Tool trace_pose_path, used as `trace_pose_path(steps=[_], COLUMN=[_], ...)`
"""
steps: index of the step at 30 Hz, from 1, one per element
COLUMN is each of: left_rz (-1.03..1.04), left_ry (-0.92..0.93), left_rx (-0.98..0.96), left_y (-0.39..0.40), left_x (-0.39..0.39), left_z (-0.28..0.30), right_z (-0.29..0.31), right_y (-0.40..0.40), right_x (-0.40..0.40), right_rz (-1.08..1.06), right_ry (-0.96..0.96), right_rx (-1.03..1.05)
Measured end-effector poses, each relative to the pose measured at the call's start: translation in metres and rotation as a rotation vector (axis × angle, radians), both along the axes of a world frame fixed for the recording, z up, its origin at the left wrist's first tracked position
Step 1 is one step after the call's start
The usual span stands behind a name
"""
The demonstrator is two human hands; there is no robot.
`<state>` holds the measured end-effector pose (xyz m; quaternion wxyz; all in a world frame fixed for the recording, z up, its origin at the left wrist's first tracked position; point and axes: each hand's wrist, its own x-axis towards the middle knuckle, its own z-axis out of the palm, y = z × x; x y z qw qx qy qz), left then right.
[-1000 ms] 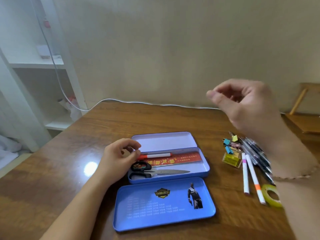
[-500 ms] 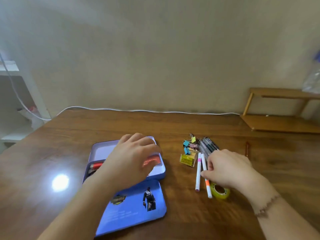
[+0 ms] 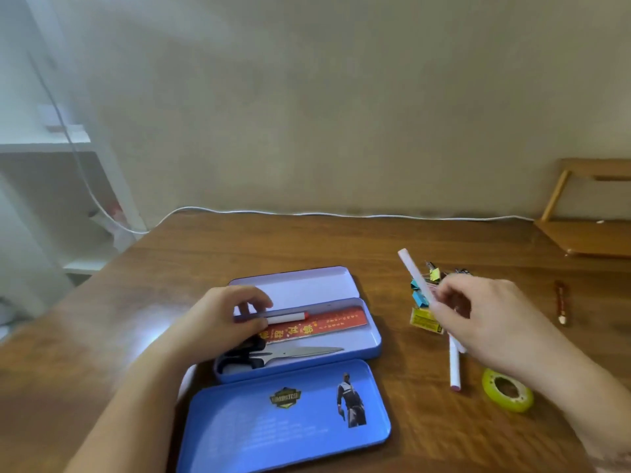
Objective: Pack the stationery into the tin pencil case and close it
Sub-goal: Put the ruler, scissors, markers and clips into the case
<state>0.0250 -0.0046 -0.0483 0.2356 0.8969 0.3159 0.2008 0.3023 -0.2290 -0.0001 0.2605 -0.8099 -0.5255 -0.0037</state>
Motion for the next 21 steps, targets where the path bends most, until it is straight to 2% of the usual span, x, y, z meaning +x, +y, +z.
trace_pose_path(steps=[2, 5, 7, 10, 15, 18, 21], left_rz=[0.000, 0.024, 0.009, -0.070, -0.125, -0.133, -0.137], left_ry=[-0.004, -0.129, -0.206, -0.182, -0.090, -0.082, -0.073], left_rx=[-0.006, -0.066, -0.099, -0.079, 0.029, 0.031, 0.026], left_y=[0.004, 0.009, 0.008, 0.003, 0.002, 0.003, 0.002], left_x=[0.004, 0.005, 0.006, 0.007, 0.009, 0.009, 0.009], left_z=[-0.005, -0.007, -0.006, -0.002, -0.001, -0.002, -0.002], right_z=[-0.002, -0.013, -0.023, -0.033, -0.032, -0.033, -0.032], right_y=[0.015, 0.054, 0.078, 0.098, 0.109, 0.115, 0.116], right_x=[-0.025, -0.050, -0.059, -0.068, -0.075, -0.083, -0.088], right_rz=[0.222, 0.428, 0.454, 0.439, 0.451, 0.457, 0.448], right_ry=[-0.147, -0.544, -0.620, -0.659, -0.643, -0.653, -0.583], right_rx=[0.053, 0.057, -0.037, -0.122, -0.094, -0.088, -0.082])
